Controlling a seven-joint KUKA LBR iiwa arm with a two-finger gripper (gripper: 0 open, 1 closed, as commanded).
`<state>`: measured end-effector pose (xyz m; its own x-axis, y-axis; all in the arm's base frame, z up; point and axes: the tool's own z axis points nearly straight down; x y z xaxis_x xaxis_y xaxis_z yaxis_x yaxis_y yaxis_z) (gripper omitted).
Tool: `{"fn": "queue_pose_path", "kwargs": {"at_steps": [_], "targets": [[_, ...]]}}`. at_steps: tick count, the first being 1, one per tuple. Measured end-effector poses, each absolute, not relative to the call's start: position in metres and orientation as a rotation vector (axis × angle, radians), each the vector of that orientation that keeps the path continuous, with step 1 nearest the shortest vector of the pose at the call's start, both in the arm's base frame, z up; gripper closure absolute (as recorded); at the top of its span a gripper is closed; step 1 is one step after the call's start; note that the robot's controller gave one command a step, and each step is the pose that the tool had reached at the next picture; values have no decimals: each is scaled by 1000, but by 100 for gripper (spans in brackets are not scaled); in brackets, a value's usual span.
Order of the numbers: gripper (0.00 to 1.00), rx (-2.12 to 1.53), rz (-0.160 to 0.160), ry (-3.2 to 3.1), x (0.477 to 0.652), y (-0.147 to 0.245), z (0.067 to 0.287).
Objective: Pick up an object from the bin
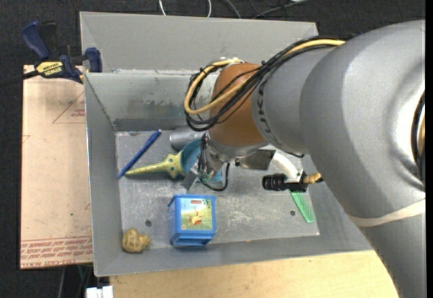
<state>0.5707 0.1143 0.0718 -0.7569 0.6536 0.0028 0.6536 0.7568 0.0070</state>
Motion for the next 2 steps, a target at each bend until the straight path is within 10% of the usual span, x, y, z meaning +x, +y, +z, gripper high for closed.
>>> {"fn": "queue_pose_path", "kwargs": {"at_steps": [2], "targets": [[100,-1110,-8,-2918,630,129,74]]}}
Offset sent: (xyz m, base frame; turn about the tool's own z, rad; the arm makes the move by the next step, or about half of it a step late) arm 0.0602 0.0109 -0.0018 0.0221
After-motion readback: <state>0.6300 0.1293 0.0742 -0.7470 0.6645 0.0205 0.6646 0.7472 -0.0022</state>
